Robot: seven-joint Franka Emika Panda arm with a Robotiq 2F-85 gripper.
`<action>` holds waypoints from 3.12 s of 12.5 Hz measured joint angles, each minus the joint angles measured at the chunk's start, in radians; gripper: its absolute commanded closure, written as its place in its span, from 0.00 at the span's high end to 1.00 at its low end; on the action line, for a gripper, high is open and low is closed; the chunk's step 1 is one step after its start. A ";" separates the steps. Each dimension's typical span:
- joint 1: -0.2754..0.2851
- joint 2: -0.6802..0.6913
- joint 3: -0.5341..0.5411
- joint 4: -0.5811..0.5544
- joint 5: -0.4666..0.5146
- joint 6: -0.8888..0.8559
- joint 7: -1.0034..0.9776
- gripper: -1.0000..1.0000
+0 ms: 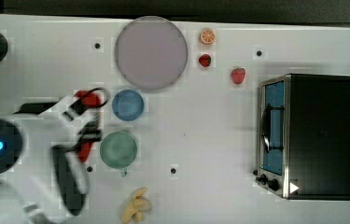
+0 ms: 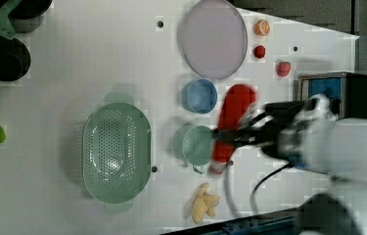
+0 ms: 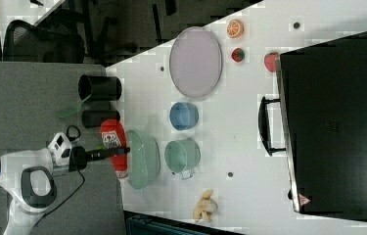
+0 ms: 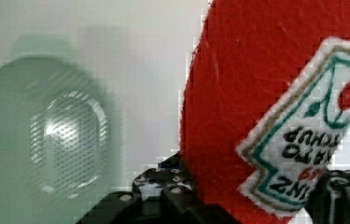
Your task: Pick Ketchup from the table and place it in strainer.
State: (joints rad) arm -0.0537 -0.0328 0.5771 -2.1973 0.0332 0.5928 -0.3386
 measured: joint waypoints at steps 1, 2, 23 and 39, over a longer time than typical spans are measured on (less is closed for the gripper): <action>0.004 0.022 0.050 -0.004 0.000 0.000 0.059 0.63; 0.016 0.041 0.088 -0.008 -0.001 0.013 0.112 0.63; -0.082 -0.021 0.079 -0.004 -0.042 0.006 0.462 1.00; -0.191 -0.227 -0.370 0.243 -0.010 -0.507 0.462 1.00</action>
State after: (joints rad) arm -0.2451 -0.2603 0.2069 -1.9541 0.0228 0.0859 0.1237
